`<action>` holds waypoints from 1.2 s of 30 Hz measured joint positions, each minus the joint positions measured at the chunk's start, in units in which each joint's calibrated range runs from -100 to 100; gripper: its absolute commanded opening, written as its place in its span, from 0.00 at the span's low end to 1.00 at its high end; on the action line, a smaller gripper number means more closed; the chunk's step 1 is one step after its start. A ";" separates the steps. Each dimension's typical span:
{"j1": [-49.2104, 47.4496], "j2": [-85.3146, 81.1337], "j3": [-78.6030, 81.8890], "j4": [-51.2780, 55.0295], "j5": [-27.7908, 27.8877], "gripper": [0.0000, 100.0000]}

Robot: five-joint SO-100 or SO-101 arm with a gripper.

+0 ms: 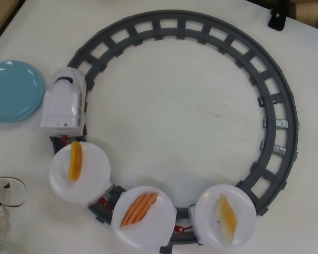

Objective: Pick up the sushi from the Shinkansen and put it on the blue dish

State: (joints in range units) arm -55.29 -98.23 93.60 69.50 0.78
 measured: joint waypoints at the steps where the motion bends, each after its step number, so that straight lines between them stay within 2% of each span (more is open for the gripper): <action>1: 0.00 0.00 0.00 0.00 0.00 0.03; 13: 0.08 0.42 -1.46 0.00 0.05 0.03; 29: 0.16 0.59 -12.81 3.03 1.03 0.04; 36: 0.16 12.15 -22.78 3.95 1.71 0.03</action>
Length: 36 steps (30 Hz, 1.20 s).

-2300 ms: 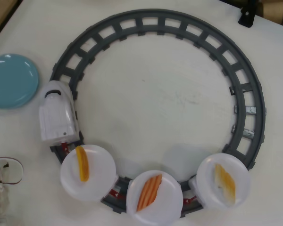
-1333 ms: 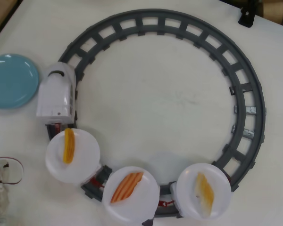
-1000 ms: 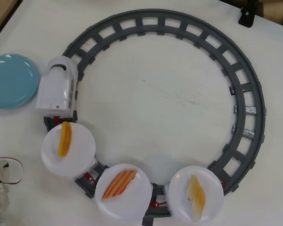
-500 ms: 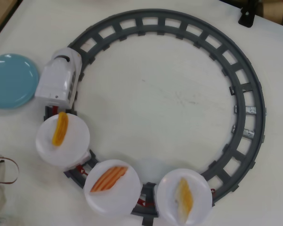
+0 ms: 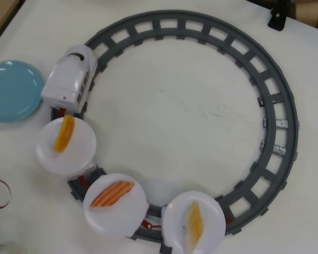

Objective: Pick up the sushi from the Shinkansen and put it on the blue dish

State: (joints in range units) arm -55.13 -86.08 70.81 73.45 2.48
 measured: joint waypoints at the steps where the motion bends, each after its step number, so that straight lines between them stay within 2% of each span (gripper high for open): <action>1: 0.00 2.61 -2.01 0.00 0.00 0.03; 10: 0.08 25.64 -22.23 0.00 0.05 0.04; 14: 0.65 33.91 -29.37 0.08 2.12 0.04; 26: 13.98 55.17 -47.67 0.34 9.47 0.04; 30: 15.37 59.81 -54.25 5.63 11.85 0.04; 36: 15.53 66.22 -64.78 16.97 14.85 0.17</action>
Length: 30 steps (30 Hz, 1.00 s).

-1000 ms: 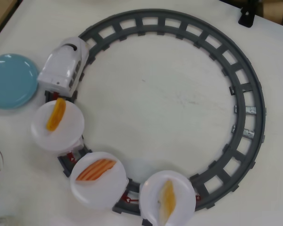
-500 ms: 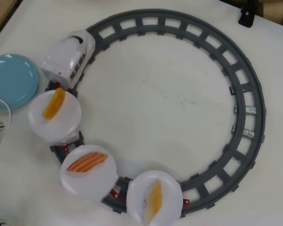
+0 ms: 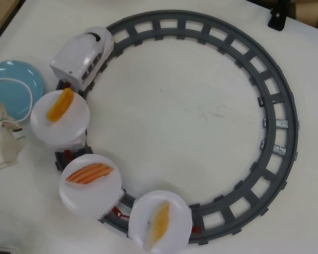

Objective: Pick up the sushi from the Shinkansen and put it on the blue dish

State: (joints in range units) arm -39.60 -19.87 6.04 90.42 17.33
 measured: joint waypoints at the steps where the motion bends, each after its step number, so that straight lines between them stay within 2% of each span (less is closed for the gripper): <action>1: 0.08 1.01 -1.46 1.43 0.47 0.18; 6: 1.31 5.65 -8.05 6.30 1.24 0.24; 16: 10.63 15.01 -11.16 7.73 4.04 0.24; 22: 14.71 19.91 -11.25 7.73 2.85 0.24; 30: 15.04 22.94 -11.25 7.73 0.83 0.24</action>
State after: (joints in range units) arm -24.56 3.08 -5.22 98.15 18.16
